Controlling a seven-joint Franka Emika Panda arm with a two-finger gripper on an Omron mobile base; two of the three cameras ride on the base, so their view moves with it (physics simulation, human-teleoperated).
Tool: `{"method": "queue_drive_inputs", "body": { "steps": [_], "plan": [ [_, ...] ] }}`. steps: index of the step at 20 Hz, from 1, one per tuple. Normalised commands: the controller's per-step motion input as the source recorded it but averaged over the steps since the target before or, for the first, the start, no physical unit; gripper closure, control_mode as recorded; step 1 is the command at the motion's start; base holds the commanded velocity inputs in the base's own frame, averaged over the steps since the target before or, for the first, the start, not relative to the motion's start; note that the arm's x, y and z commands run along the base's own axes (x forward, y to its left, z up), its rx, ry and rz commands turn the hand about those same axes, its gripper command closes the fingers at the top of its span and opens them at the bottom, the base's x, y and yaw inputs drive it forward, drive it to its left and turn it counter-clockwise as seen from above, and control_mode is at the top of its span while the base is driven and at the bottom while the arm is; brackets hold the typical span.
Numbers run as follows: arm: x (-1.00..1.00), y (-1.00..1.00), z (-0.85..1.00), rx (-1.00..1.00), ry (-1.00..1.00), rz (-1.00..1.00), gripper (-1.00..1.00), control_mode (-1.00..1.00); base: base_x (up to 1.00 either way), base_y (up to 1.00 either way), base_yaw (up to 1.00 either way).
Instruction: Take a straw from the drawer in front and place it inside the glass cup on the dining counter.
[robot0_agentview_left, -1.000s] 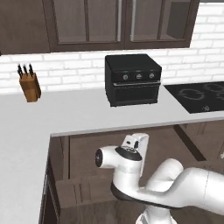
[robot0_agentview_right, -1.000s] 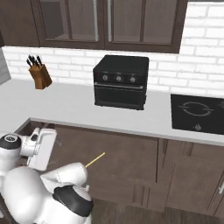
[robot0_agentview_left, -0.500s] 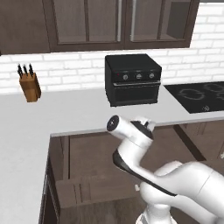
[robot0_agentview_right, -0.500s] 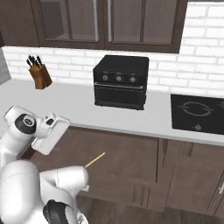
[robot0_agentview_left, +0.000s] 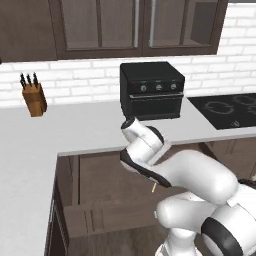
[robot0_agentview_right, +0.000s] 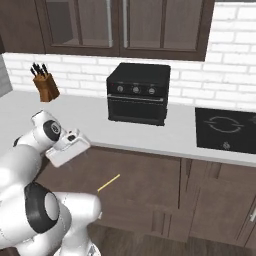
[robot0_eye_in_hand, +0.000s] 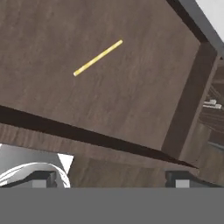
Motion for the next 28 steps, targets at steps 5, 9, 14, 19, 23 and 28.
{"method": "queue_drive_inputs", "body": {
  "steps": [5,9,14,19,23,28],
  "plan": [
    [0.5,-0.52,-0.41,0.39,-0.05,0.0,-1.0,-1.0,0.0,0.0,0.0],
    [0.0,-0.62,-0.64,0.27,-0.11,-0.01,-1.0,-1.0,0.0,0.0,0.0],
    [0.09,-0.37,-0.46,0.27,-0.11,-0.02,-1.0,-1.0,0.0,0.0,0.0],
    [0.35,-0.12,-0.37,0.29,-0.08,-0.07,-1.0,-1.0,0.0,0.0,0.0],
    [0.41,0.02,-0.3,0.18,-0.08,-0.17,-1.0,-1.0,0.0,0.0,0.0],
    [0.26,0.02,-0.07,0.01,0.02,-0.31,-1.0,-1.0,0.0,0.0,0.0]
  ]
}}
